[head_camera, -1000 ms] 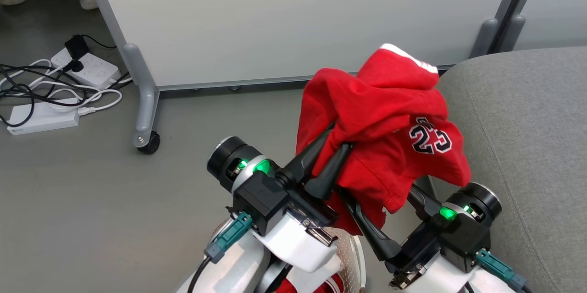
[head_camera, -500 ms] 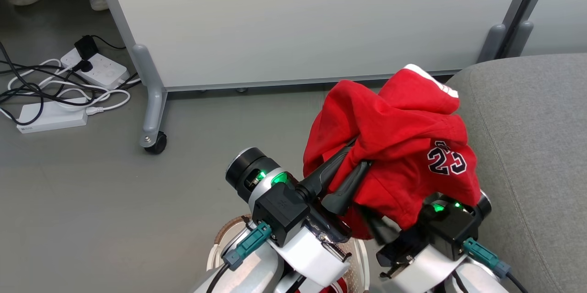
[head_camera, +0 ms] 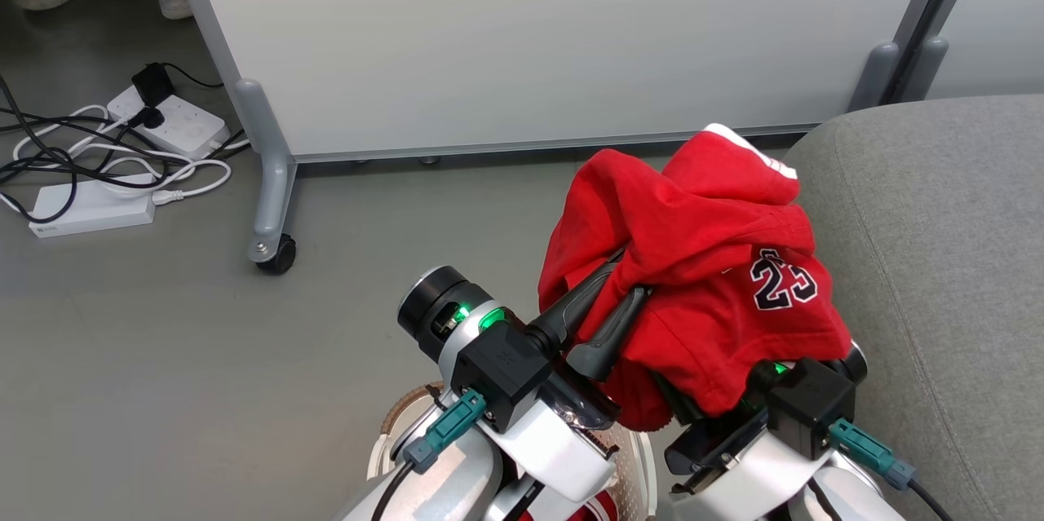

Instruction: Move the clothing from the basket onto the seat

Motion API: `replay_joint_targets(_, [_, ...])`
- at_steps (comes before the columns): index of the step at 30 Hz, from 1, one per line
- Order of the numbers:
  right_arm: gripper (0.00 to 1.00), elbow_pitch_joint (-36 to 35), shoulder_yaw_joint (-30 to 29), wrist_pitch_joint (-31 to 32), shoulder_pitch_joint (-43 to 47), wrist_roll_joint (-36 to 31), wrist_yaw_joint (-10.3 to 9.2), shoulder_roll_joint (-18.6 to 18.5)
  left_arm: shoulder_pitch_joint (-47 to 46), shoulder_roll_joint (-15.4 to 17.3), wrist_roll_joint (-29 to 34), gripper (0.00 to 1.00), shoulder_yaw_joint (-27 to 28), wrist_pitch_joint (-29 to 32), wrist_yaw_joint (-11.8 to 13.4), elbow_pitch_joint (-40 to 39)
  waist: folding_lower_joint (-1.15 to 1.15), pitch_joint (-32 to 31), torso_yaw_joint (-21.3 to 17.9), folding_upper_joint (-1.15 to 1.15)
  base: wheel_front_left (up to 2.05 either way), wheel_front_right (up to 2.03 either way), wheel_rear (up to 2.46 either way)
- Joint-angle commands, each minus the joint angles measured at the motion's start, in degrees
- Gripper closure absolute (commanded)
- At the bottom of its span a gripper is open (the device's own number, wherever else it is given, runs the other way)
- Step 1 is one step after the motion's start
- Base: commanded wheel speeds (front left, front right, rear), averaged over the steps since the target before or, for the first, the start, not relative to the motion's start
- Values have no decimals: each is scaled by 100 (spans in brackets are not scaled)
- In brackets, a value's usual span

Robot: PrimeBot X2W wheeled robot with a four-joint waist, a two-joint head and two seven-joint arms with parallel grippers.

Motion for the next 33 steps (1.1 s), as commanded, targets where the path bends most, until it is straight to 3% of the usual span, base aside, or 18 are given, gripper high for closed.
replay_joint_targets(1, [100, -13, -8, -9, 1, 64, 1, -32, -76, 18, 9, 100, 2, -5, 16, 30, 0, 2, -4, 0, 0, 0, 0])
replay_joint_targets(3, [100, -11, -3, -9, -6, 83, 1, -35, -79, 18, 3, 79, 0, -5, 14, 42, 0, 3, -7, 0, 0, 0, 0])
replay_joint_targets(8, [100, -32, -35, -9, -33, 50, 1, -20, -72, 18, 9, 44, 16, -5, 31, 74, 0, 2, -10, 0, 0, 0, 0])
replay_joint_targets(11, [100, -45, -53, -9, -40, 25, 1, -32, -64, 18, 18, 11, 27, -5, 38, 83, 0, -2, -14, 0, 0, 0, 0])
replay_joint_targets(13, [100, -52, -68, -9, -46, 10, 1, -49, -50, 17, 22, 0, 48, -5, 28, 20, 0, -2, -18, 0, 0, 0, 0])
replay_joint_targets(26, [100, -209, -337, -9, -119, -262, 1, -256, 238, 18, 146, 0, 334, -5, -36, -37, 0, -14, -31, 0, 0, 0, 0])
replay_joint_targets(33, [100, -312, -670, -9, -34, -525, 1, -399, 512, 19, 315, 0, 484, -5, -229, 88, 0, -8, -24, 0, 0, 0, 0])
